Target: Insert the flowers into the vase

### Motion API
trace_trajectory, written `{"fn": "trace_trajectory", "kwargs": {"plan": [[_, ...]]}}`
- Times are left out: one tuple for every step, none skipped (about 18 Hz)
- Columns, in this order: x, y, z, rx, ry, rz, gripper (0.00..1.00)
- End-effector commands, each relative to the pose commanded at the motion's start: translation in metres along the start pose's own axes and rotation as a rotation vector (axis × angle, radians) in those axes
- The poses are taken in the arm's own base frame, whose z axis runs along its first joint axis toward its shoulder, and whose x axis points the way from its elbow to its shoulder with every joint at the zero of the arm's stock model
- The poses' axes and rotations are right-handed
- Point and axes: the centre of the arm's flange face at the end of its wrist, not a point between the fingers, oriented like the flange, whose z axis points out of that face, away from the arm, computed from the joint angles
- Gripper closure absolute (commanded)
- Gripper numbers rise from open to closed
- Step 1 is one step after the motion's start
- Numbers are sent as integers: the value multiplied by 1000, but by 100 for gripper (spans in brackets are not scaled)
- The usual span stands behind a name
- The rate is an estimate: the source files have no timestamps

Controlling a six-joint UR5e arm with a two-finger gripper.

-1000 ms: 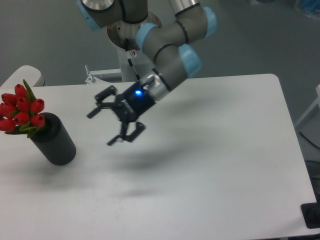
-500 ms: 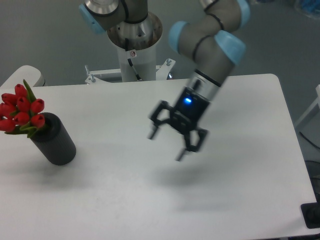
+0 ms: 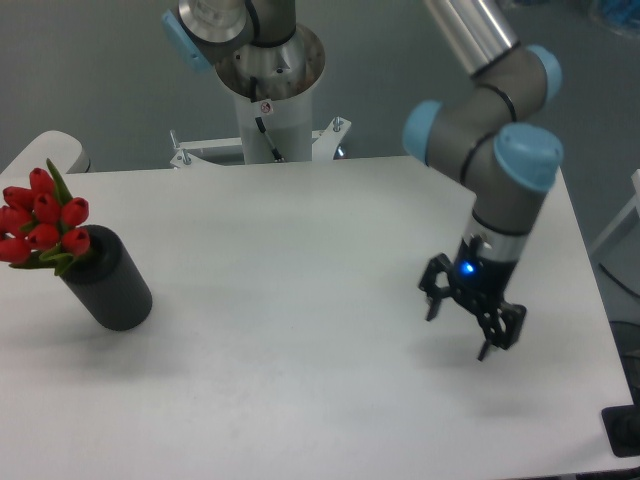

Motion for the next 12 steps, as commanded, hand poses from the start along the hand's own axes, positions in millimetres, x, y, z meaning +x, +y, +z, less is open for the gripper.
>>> {"fn": "trace_trajectory", "kwargs": {"plan": [[-5,0,6,-34,23,22,0],[-12,-5,8,-67,30,39,0],[-17,-7,8,-106,49,49,0],[-20,-8,9,-140,66,54,0],[-24,-14,12,-164,76,66,0],[-26,-28,18,-183,87,91,0],[-27,-30,20,-205,96,97,0],[-26,-30,21,-213,108,101,0],[-26,-30,21,-212,117,115,0],[-25,-31,20,-209,132,133,0],[-24,-31,21,-208,142,136,0],[-23,-33,20,-205,146,139,0]]}}
